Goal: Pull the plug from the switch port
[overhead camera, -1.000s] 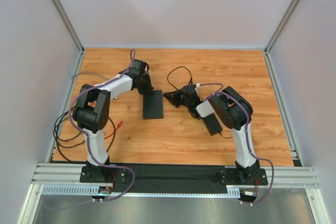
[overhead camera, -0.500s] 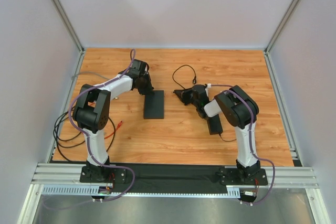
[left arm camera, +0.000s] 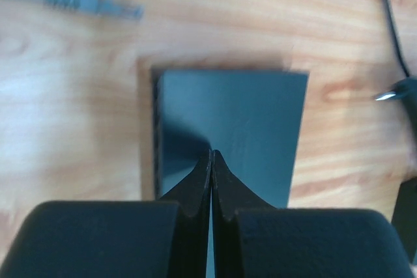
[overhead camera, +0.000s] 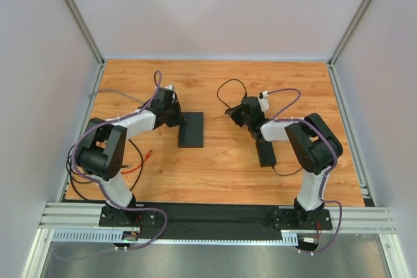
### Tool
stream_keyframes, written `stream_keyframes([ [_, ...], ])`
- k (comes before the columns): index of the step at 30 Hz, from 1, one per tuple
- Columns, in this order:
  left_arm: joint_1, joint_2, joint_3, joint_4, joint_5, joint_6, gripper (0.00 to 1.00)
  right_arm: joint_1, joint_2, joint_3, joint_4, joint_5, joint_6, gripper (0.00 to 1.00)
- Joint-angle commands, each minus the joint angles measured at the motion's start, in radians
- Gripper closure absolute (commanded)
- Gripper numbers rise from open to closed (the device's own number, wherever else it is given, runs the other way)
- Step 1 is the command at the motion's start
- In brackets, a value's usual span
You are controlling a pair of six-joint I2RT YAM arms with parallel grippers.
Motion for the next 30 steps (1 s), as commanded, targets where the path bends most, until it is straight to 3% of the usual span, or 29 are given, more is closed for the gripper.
stream_keyframes([
  [1,0.003,-0.099,-0.116,0.077,-0.054,0.051,1.00,-0.024,-0.123,0.034,-0.202,0.156,-0.241,1.00],
  [7,-0.013,-0.240,-0.241,0.197,-0.098,0.059,1.00,-0.076,-0.196,0.065,-0.387,0.204,-0.366,1.00],
  [17,-0.016,-0.345,-0.340,0.301,-0.120,0.065,0.98,-0.156,-0.149,0.093,-0.381,0.078,-0.453,0.93],
  [18,-0.016,-0.346,-0.341,0.295,-0.120,0.064,0.98,-0.154,-0.141,0.100,-0.384,0.074,-0.462,0.91],
  [19,-0.016,-0.346,-0.341,0.293,-0.120,0.062,0.98,-0.154,-0.132,0.108,-0.395,0.068,-0.465,0.81],
  [21,-0.016,-0.340,-0.338,0.284,-0.120,0.059,0.94,-0.154,-0.130,0.117,-0.399,0.061,-0.476,0.75],
  [24,-0.016,-0.323,-0.308,0.200,-0.216,0.018,0.89,-0.154,-0.140,0.114,-0.399,0.061,-0.493,0.54],
  [30,-0.016,-0.297,-0.290,0.168,-0.253,-0.010,0.87,-0.125,-0.153,0.111,-0.392,0.058,-0.528,0.47],
])
